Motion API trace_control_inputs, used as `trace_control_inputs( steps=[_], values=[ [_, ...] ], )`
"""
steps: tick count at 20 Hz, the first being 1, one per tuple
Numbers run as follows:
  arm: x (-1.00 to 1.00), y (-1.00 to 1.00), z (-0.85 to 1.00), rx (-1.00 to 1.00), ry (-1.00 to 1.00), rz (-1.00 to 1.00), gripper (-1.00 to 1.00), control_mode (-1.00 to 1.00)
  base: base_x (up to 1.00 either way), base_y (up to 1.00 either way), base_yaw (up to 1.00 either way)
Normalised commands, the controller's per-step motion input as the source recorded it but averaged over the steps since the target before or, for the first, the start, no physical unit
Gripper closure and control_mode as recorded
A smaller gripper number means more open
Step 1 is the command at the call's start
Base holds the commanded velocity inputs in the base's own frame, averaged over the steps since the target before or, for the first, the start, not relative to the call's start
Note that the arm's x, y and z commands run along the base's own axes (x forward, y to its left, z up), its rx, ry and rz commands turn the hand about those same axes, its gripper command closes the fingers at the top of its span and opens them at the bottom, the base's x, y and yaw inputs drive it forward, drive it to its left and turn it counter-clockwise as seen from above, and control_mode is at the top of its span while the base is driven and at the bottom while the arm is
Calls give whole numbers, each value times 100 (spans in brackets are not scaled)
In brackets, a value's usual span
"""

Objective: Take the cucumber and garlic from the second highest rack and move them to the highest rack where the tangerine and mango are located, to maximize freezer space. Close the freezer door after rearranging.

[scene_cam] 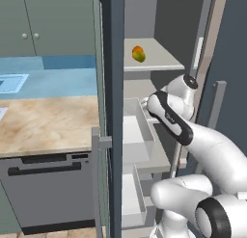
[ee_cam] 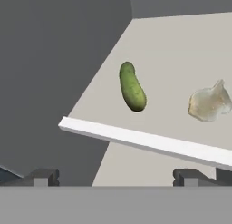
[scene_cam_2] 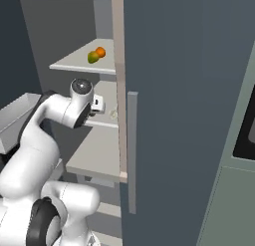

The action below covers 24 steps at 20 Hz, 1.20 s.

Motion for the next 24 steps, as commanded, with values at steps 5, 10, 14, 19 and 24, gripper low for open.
trace_control_inputs(
  steps=[5, 10, 14, 19, 24],
  values=[
    [44, 1, -22, 0, 0, 4, -100, -100, 0, 0, 0],
    [35, 4, -12, 0, 1, 5, -100, -100, 0, 0, 0],
    [17, 13, -26, 0, 0, 7, -100, -100, 0, 0, 0],
    [25, 14, -27, 0, 0, 6, -100, -100, 0, 0, 0],
    [36, 8, -22, 0, 0, 5, -100, -100, 0, 0, 0]
  ],
)
